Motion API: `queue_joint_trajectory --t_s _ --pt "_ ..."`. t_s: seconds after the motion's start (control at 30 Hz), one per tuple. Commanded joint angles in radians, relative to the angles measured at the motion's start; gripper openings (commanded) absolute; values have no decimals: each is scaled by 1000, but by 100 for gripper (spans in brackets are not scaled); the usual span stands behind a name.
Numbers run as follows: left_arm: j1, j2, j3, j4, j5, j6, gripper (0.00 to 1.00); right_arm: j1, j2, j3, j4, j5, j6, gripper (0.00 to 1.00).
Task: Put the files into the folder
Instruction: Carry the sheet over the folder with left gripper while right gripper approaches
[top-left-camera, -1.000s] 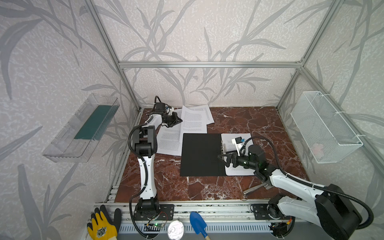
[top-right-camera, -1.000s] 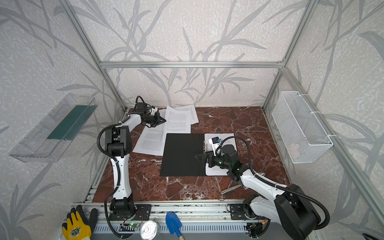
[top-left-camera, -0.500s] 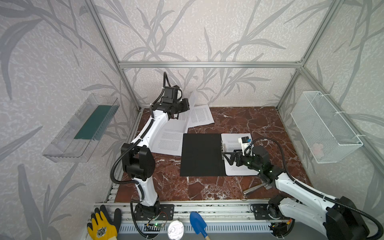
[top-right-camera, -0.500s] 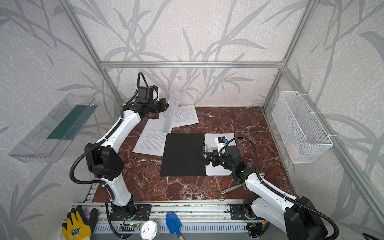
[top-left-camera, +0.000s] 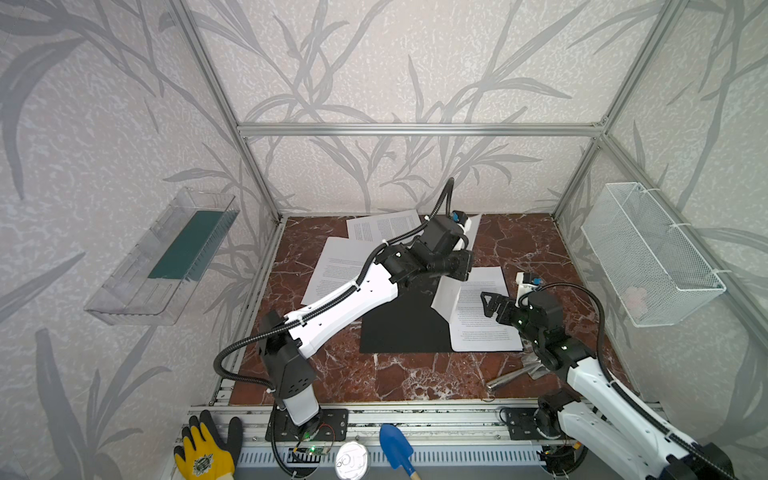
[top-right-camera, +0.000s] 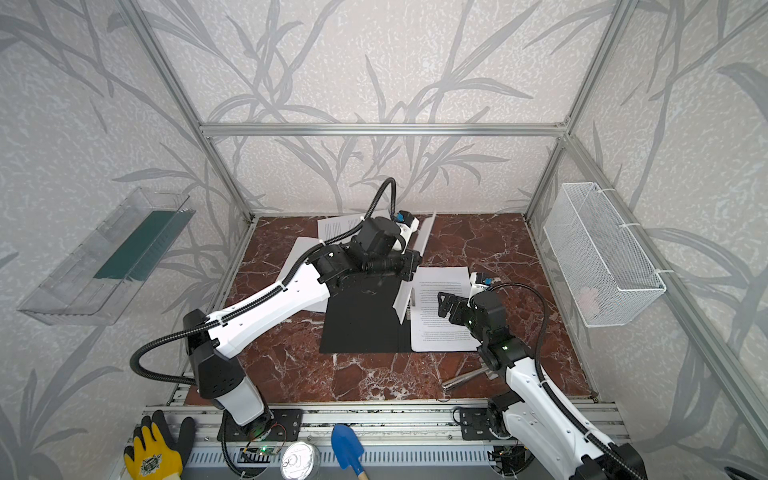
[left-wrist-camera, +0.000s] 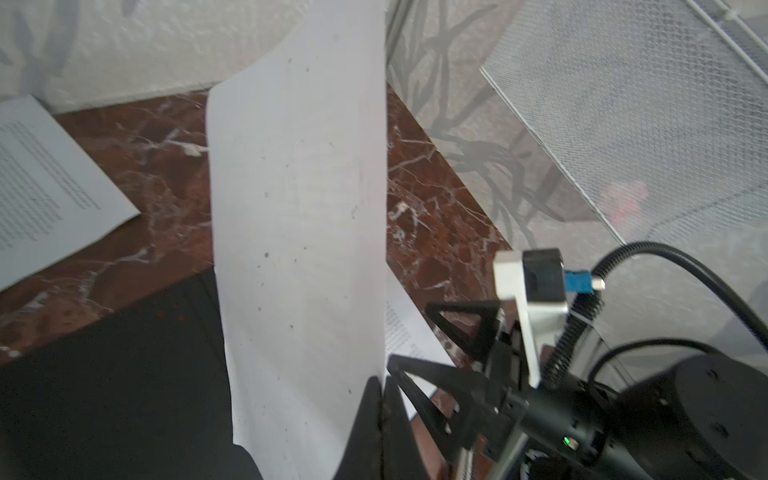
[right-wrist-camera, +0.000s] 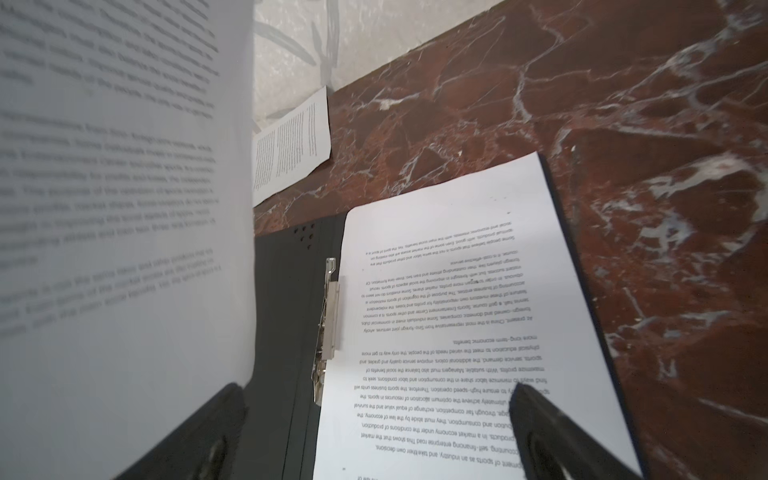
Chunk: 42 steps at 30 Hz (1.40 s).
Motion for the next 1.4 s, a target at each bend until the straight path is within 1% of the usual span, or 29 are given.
queue_joint_trajectory --t_s 0.0,0.03,0.1,0.13,0.2,0.27,0.33,0.47,0.53,0.57,0.63,0.7,0.73,0.83,0.87,0.97,1.07,1.1,1.27,1.37 --pt "10 -141 -107 109 38 -114 0 -24 -70 -12 -72 54 -1 99" --pt "11 -176 -176 150 34 -130 0 -26 -88 -7 -86 58 -9 99" --pt "22 -224 -290 176 -16 -150 0 -27 -117 10 -119 53 -25 99" --pt "38 -238 -347 192 -17 -155 0 -27 -133 24 -146 55 -28 99" --pt "86 -249 -447 237 19 -181 0 -28 -169 42 -185 66 -35 99" --pt "139 -241 -546 323 82 -208 0 -28 -203 43 -196 60 -41 99" --pt "168 -214 -594 377 101 -196 0 -27 -206 55 -218 35 -47 99" --pt "206 -119 -635 462 143 -169 0 -27 -138 85 -263 -53 -79 99" --pt "222 -77 -659 492 193 -170 0 -27 -100 96 -263 -99 -104 99" --pt "227 -61 -680 522 218 -173 0 -27 -83 101 -261 -116 -115 99" --pt "227 -48 -721 573 235 -173 0 -27 -48 108 -252 -140 -141 99" --pt "227 -53 -745 573 211 -166 0 -28 -3 123 -251 -162 -162 99" --pt "225 -60 -754 562 180 -155 0 -28 23 131 -246 -166 -168 99" --pt "222 -67 -754 462 15 -135 0 -31 107 142 -213 -204 -178 99" --pt "222 -60 -754 455 3 -131 0 -31 145 149 -202 -221 -177 99" --pt "222 -42 -749 465 23 -135 0 -33 240 162 -159 -249 -177 99" --pt "233 -11 -731 383 -61 -152 0 -33 316 175 -125 -264 -178 99" --pt "240 -1 -727 372 -64 -162 0 -33 335 176 -114 -268 -177 99" --pt "249 49 -718 419 39 -178 0 -32 429 180 -54 -302 -160 99" --pt "250 58 -716 412 43 -182 0 -31 459 174 -17 -332 -150 99"
